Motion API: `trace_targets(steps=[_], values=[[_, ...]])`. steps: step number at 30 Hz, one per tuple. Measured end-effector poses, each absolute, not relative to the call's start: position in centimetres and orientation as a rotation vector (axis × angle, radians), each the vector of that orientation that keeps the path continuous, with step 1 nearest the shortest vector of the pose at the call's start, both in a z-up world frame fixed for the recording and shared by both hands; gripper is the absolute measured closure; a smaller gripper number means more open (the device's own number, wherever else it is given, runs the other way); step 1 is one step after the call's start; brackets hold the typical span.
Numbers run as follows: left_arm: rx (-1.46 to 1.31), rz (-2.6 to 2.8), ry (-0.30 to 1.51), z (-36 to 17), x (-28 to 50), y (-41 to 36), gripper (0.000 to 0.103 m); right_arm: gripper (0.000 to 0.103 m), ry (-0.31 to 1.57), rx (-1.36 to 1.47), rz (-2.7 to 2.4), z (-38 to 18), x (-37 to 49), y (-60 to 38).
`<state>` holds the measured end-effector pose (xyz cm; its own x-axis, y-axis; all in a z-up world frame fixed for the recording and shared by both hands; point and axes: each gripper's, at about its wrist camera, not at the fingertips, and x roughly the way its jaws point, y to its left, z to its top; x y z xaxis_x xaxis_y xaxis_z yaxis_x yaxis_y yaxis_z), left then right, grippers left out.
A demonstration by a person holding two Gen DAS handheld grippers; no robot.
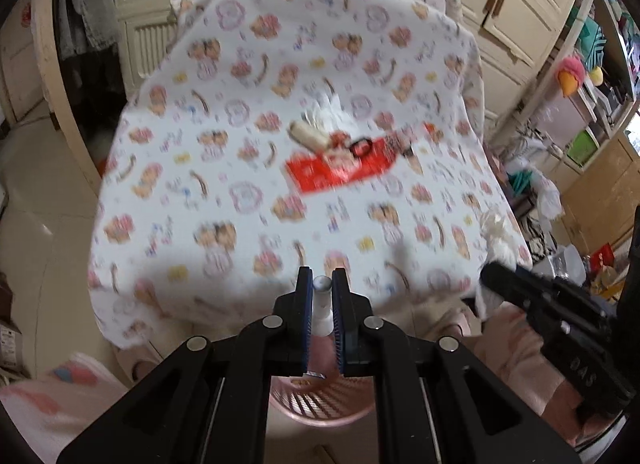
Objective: Collect trash
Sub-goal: 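Lower both tools over the pink basket and open them to drop items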
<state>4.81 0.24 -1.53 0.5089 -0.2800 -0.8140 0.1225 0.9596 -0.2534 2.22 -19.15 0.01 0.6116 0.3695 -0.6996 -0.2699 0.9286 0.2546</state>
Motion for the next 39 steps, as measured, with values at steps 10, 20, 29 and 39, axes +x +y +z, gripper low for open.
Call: trace_targets(steps=[10,20,29,39], values=[[-0.301,-0.299,1.215,-6.6,5.4,0.5,0.095,0.093,1.03,0.109,0.396,-5.0,0.8,-17.6],[-0.194,-0.241,1.359,-10.9,5.2,-1.2,0.095,0.091,1.251,0.059,0.377,-11.6,2.0,-16.2],[-0.151,-0.195,1.445,-14.0,5.0,-1.6,0.095,0.091,1.419,0.055,0.302,-17.8,3.3,-16.7],[-0.101,-0.198,1.548,-17.5,4.5,-2.6,0.095,0.091,1.563,0.066,0.229,-22.8,3.5,-17.7]])
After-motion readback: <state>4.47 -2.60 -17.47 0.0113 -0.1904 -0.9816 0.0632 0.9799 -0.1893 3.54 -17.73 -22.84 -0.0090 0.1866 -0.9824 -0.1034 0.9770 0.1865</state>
